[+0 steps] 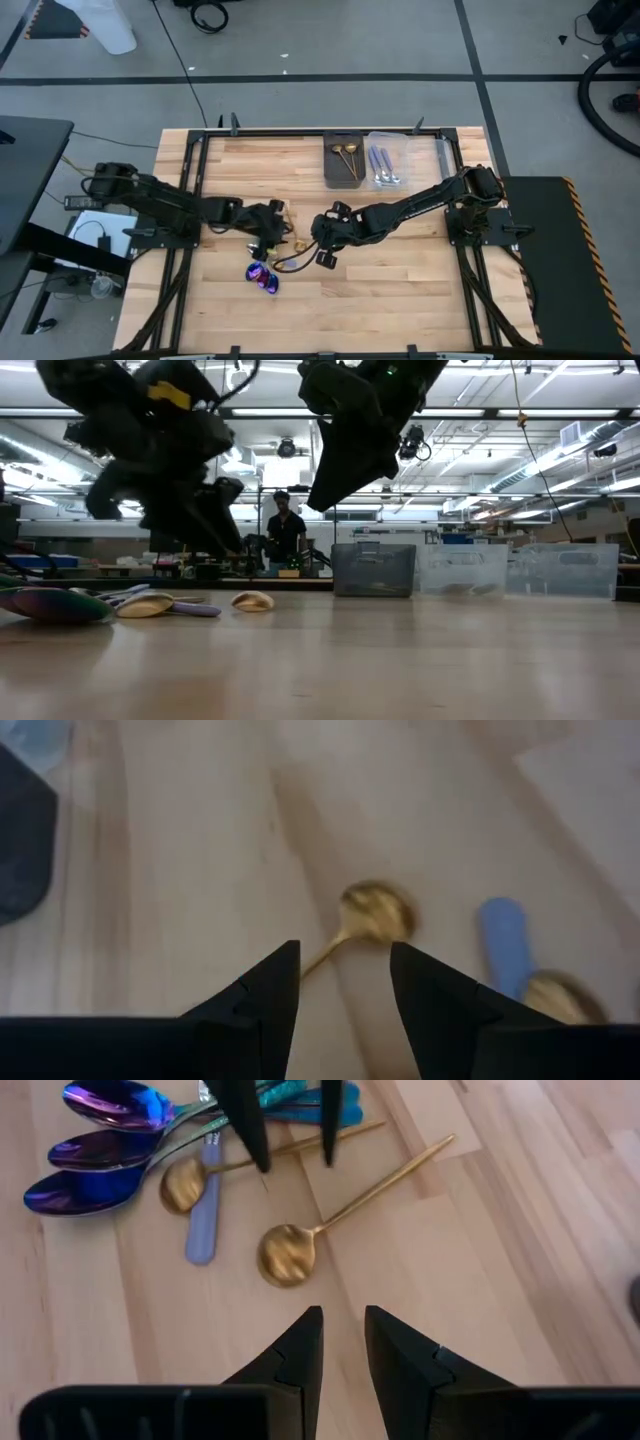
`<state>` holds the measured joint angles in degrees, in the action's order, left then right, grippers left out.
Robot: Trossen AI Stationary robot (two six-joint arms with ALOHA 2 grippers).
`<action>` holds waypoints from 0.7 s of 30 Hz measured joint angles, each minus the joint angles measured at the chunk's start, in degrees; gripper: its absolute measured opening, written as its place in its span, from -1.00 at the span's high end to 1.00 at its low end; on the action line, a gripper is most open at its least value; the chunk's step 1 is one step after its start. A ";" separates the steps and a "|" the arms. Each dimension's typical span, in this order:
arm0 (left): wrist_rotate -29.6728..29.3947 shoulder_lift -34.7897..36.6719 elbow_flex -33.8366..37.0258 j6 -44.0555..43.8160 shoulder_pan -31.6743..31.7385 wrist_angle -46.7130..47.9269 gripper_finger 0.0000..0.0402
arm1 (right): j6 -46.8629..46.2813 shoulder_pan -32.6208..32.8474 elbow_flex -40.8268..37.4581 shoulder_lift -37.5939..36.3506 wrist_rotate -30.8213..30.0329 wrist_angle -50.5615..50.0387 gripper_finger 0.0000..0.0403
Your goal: Sort silverware by color (type)
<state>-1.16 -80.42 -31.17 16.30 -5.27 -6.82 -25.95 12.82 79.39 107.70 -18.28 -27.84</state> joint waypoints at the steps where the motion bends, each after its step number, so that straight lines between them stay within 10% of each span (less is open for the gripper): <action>1: 0.54 -0.69 -0.40 0.60 0.73 0.17 0.17 | -0.02 0.08 0.00 0.00 0.00 0.00 0.56; 9: 10.94 -6.60 -4.16 4.30 6.28 1.46 0.17 | -1.77 1.23 0.00 -0.02 0.37 -0.45 0.56; 21: 11.56 -12.04 -4.55 11.07 9.39 1.04 0.17 | -4.93 3.65 0.00 -0.11 0.39 -2.90 0.56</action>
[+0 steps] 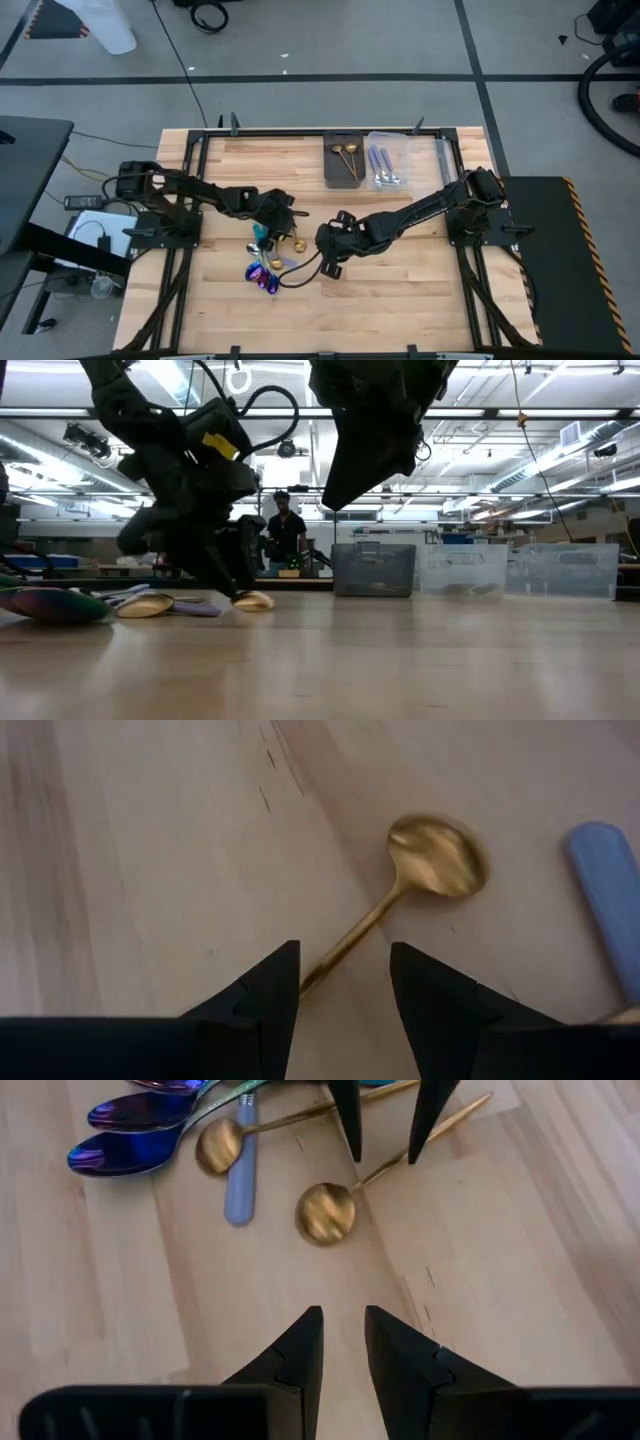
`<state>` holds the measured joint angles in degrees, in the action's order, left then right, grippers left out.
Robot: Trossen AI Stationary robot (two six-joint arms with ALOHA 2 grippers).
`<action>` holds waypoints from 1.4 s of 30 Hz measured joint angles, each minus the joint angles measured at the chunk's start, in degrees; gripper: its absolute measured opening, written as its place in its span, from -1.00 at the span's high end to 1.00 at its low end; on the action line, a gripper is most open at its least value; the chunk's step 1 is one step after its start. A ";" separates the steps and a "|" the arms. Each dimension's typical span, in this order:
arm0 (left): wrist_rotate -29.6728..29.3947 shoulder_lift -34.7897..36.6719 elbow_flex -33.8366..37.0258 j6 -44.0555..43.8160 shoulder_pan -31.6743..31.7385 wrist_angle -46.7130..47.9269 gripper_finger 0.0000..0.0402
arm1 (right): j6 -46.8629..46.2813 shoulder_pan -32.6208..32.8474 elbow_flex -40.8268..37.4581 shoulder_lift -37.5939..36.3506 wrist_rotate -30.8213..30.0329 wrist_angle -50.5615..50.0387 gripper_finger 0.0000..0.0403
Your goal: Sort silverware by color (type)
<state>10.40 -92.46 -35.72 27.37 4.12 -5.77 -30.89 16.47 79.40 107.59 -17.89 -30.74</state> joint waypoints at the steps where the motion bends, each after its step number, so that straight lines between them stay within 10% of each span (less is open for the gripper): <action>1: 0.01 -0.44 -0.12 0.31 0.00 -0.71 0.17 | -0.26 0.00 0.00 0.00 -0.02 0.12 0.56; 29: 1.67 -2.69 -0.18 0.73 -0.15 -0.37 0.32 | -4.85 2.95 0.02 -0.02 -2.28 5.40 0.56; 42: 1.27 -2.67 -0.23 2.91 -0.81 2.31 0.91 | -4.99 3.35 0.02 -0.02 -3.48 5.35 0.56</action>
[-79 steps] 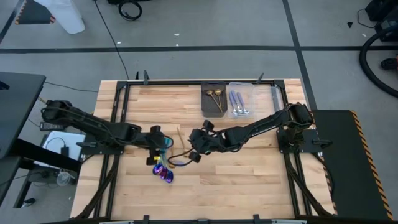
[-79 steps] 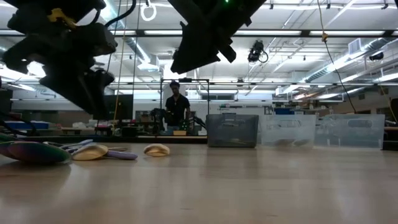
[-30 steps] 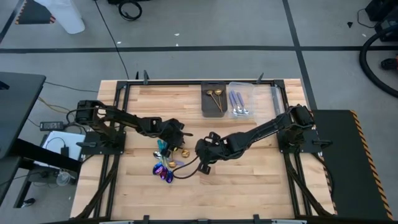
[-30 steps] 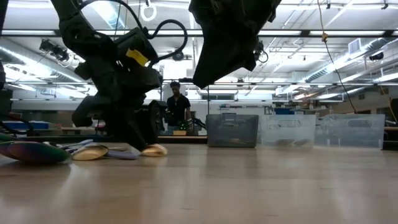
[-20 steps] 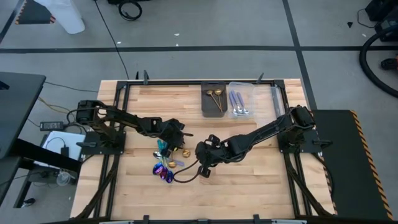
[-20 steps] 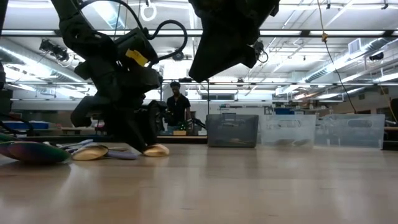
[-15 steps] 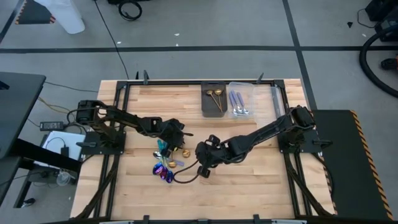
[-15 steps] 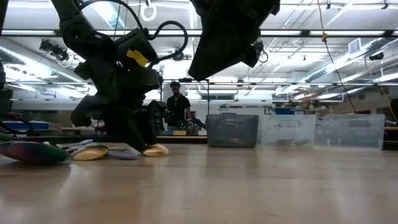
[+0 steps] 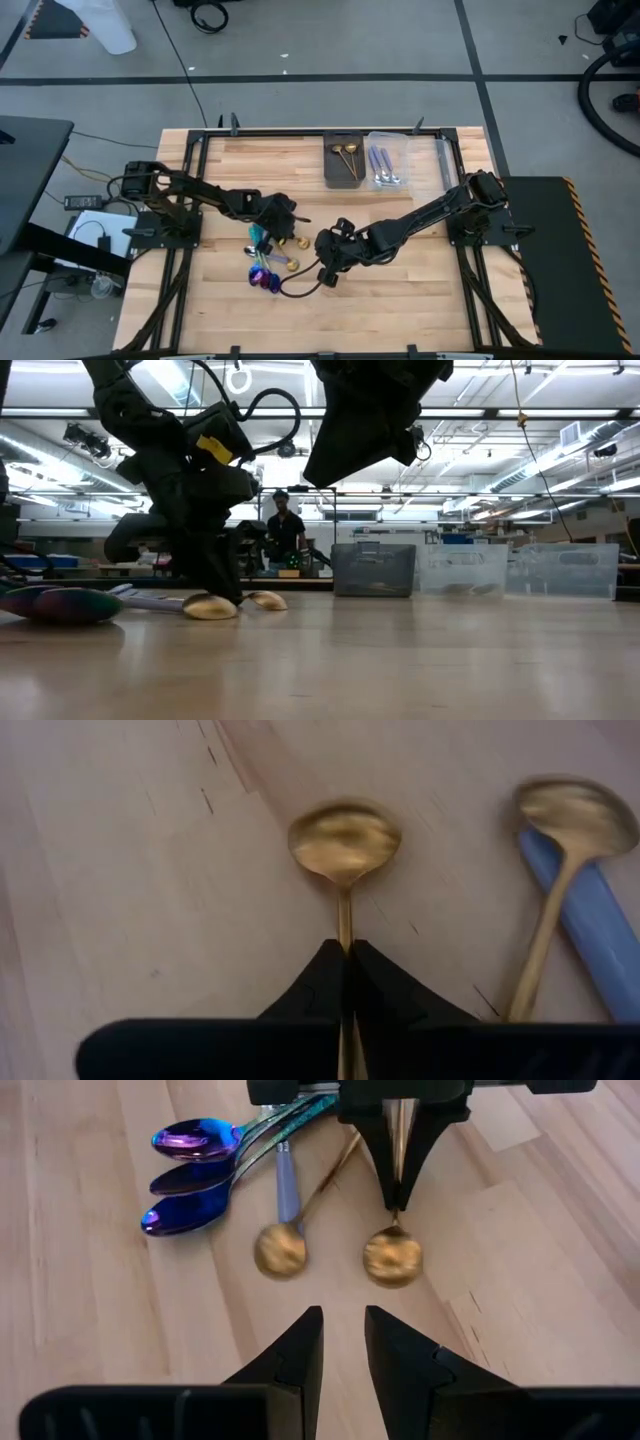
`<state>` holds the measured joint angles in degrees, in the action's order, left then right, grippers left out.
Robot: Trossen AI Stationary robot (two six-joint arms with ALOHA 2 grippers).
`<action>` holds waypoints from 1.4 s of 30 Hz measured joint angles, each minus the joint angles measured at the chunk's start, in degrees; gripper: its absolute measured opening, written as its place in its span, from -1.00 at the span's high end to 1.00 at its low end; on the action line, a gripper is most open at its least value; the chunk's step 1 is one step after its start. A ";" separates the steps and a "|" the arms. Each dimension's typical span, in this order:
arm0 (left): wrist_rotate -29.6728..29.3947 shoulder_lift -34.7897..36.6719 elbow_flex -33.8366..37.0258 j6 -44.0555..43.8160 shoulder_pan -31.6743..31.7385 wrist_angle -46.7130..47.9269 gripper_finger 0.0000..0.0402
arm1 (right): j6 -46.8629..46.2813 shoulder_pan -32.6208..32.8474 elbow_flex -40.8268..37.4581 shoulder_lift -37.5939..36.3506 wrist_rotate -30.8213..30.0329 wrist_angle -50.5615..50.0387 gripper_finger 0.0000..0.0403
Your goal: Sort silverware by color (type)
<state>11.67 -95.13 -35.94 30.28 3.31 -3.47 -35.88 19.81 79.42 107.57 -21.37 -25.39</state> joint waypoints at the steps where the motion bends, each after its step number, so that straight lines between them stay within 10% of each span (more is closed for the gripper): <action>1: -0.17 0.07 0.00 0.02 -0.09 0.00 0.91 | 0.02 0.00 0.00 0.00 -0.05 -0.13 0.56; 22: -0.41 6.46 0.35 -7.95 -1.31 -6.53 0.91 | 0.06 1.72 0.00 -6.64 -16.06 -8.80 0.56; 42: -0.28 18.84 0.27 -13.64 4.12 -27.82 0.91 | 0.50 1.72 0.00 -15.51 -15.29 -11.68 0.45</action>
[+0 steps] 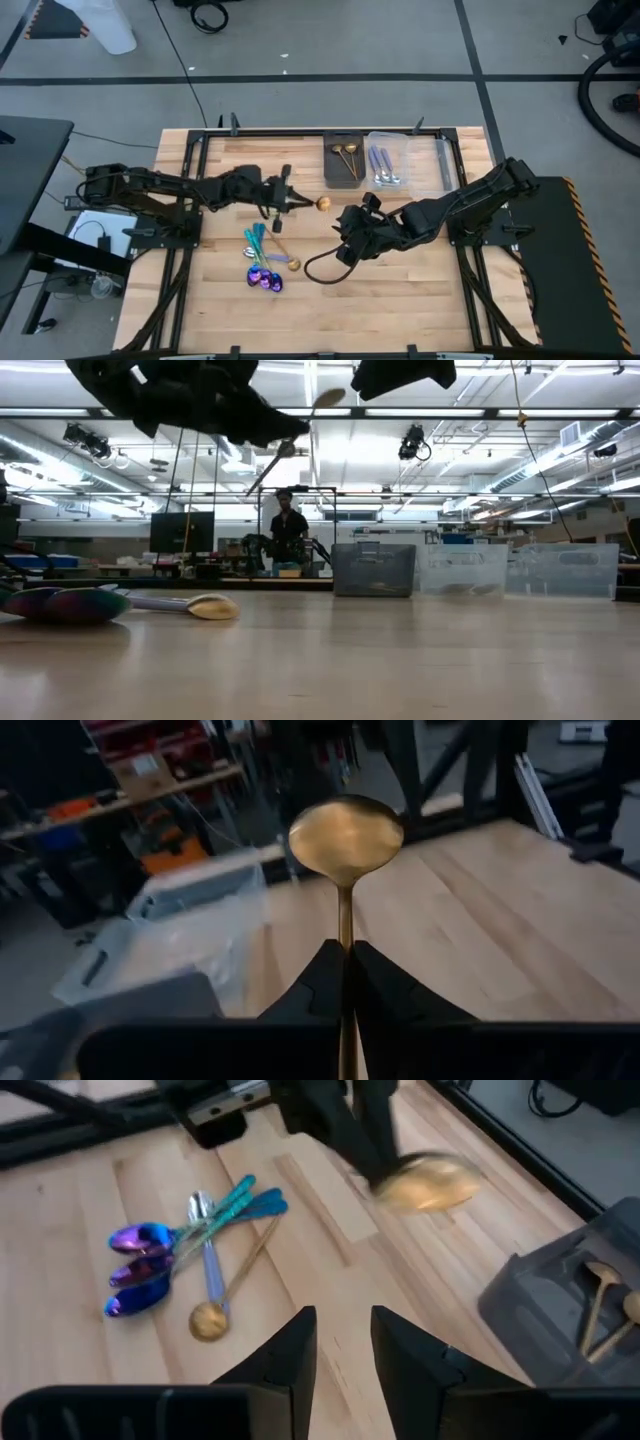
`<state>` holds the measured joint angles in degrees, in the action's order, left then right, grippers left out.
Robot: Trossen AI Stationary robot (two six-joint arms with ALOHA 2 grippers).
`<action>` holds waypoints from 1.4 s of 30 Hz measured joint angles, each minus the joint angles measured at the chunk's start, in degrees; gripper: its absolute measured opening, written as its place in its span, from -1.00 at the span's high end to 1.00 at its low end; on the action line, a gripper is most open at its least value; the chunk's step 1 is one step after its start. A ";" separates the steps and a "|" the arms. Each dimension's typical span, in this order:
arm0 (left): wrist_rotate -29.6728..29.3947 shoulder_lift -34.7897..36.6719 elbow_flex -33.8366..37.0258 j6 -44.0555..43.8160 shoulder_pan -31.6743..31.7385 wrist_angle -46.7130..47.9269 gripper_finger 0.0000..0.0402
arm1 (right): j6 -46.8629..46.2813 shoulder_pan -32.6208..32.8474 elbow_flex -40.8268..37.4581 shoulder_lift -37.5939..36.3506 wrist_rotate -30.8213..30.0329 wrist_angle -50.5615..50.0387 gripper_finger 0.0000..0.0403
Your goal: Sort silverware by color (type)
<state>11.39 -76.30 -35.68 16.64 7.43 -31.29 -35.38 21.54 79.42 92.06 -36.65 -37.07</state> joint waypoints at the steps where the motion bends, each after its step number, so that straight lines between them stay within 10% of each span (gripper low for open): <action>1: 0.01 0.22 0.04 -0.23 0.07 -1.42 0.91 | 0.17 -0.20 0.00 0.20 -0.43 0.41 0.43; 22: 3.62 0.22 -0.01 -1.07 -5.11 -28.77 0.90 | 20.93 -3.95 0.00 1.32 -6.48 19.59 0.30; 42: 2.40 0.20 -0.03 -4.24 -6.18 -39.45 0.91 | 39.65 -10.10 0.00 1.32 9.85 34.71 0.47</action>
<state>13.79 -76.09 -35.70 12.40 1.26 -70.74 4.27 11.44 79.42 93.38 -26.80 -2.35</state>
